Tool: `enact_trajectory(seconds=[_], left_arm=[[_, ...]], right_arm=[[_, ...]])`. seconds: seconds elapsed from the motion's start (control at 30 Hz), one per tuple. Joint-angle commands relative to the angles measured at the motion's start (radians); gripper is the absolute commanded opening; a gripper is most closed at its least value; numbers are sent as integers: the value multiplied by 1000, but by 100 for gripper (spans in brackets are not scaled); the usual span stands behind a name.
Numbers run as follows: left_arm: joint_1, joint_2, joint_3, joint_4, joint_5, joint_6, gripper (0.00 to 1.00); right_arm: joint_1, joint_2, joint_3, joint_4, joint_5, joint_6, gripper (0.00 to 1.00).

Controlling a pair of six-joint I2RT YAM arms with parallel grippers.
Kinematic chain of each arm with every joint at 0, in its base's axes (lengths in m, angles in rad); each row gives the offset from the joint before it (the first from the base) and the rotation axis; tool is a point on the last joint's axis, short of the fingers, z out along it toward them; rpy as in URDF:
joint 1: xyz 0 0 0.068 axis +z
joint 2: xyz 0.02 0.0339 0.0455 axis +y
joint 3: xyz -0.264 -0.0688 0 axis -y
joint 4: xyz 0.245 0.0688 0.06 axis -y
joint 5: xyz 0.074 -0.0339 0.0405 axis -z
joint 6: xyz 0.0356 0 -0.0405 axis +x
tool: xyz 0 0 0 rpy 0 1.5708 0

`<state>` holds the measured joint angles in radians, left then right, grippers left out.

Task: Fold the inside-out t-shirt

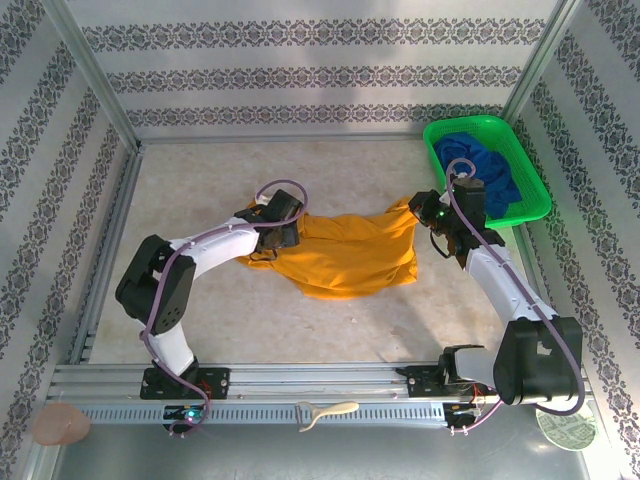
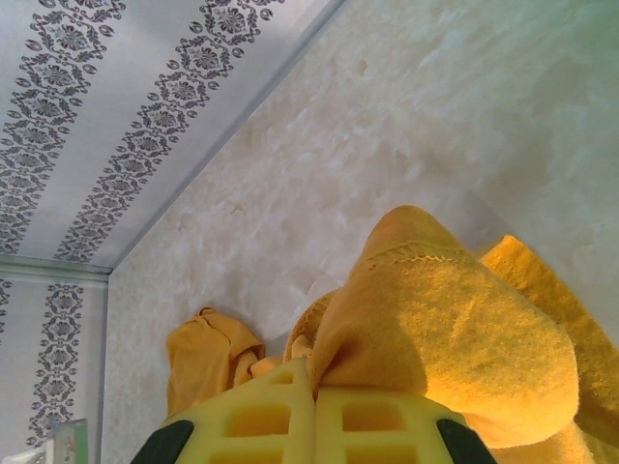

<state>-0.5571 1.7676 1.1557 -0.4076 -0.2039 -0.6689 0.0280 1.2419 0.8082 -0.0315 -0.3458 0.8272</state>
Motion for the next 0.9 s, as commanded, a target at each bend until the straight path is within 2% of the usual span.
enact_trajectory(seconds=[0.0,0.1,0.13,0.27,0.37,0.43,0.53,0.63,0.73,0.87], left_arm=[[-7,26,-14,-12,-47,41,42],[-2,37,-6,2,-63,53,8],[2,37,3,-5,-71,56,0],[54,-30,83,-53,-94,99,0],[155,-130,215,-79,-40,135,0],[248,-168,377,-131,37,137,0],[325,-179,665,-223,93,165,0],[349,-153,966,-345,117,206,0],[353,-143,1159,-445,139,219,0],[353,-249,1138,-443,177,184,0]], right_arm=[[-2,-9,4,33,2,1,0],[-2,-12,9,31,0,7,0],[-2,-14,10,30,-2,9,0],[-3,-10,52,25,-12,30,0],[-10,45,192,11,-63,47,0],[-15,87,348,-23,-87,53,0],[-29,131,569,-80,-114,66,0],[-58,139,722,-117,-140,92,0],[-90,103,769,-124,-173,129,0],[-115,-30,713,-105,-193,181,0]])
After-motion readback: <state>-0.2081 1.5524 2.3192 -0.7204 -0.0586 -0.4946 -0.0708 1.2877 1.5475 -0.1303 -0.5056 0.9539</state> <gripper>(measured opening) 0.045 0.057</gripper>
